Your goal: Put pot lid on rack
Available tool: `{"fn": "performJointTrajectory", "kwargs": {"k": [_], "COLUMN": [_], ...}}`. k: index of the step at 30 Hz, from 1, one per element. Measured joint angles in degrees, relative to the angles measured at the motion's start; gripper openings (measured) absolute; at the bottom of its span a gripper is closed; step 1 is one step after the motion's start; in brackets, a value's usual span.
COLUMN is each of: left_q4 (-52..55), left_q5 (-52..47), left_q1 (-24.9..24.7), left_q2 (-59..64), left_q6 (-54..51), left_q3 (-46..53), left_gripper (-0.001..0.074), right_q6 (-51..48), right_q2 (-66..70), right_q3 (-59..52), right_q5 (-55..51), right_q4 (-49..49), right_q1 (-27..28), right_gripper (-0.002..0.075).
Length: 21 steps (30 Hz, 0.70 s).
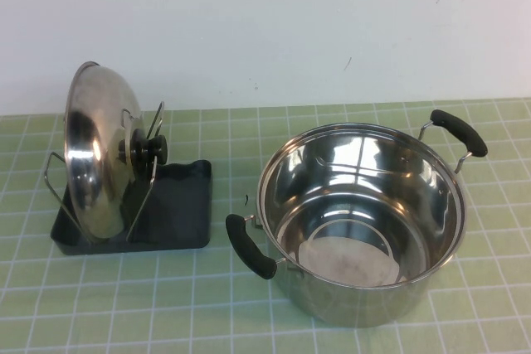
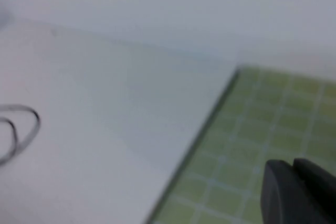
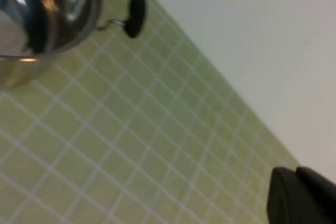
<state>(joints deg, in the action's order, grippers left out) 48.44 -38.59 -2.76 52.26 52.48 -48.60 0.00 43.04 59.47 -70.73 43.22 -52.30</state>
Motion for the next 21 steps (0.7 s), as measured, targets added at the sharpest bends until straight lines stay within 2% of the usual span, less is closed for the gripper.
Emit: {"fn": "performJointTrajectory", "kwargs": {"k": [4,9,14,21], "left_q4": [-29.8,-57.8,-72.8,-93.3], "left_q5": [0.4,5.8,9.0,11.6], "left_q1": [0.0,0.0,0.0,0.0], "left_q2": [-3.1,-10.4,-20.2,-32.1], "left_q6": [-22.4,-45.6,-60.3,-78.6], "left_q3": [0.0,1.2,7.7,22.3], "left_gripper": [0.0002,0.0002,0.0002,0.0001], "right_q6": [-3.1,-3.9,-3.4,-2.5], "right_q2": [-6.5,-16.8,-25.8,-33.8], "right_q3": [-1.6,-8.8,-21.5,-38.0], "right_q5": [1.9,9.9,19.1,33.9], "right_q4": [-10.8,-16.9,-21.7,-27.2], "right_q1": [0.0,0.0,0.0,0.0], "right_gripper": [-0.0001,-0.0001,-0.0001,-0.0001]}}
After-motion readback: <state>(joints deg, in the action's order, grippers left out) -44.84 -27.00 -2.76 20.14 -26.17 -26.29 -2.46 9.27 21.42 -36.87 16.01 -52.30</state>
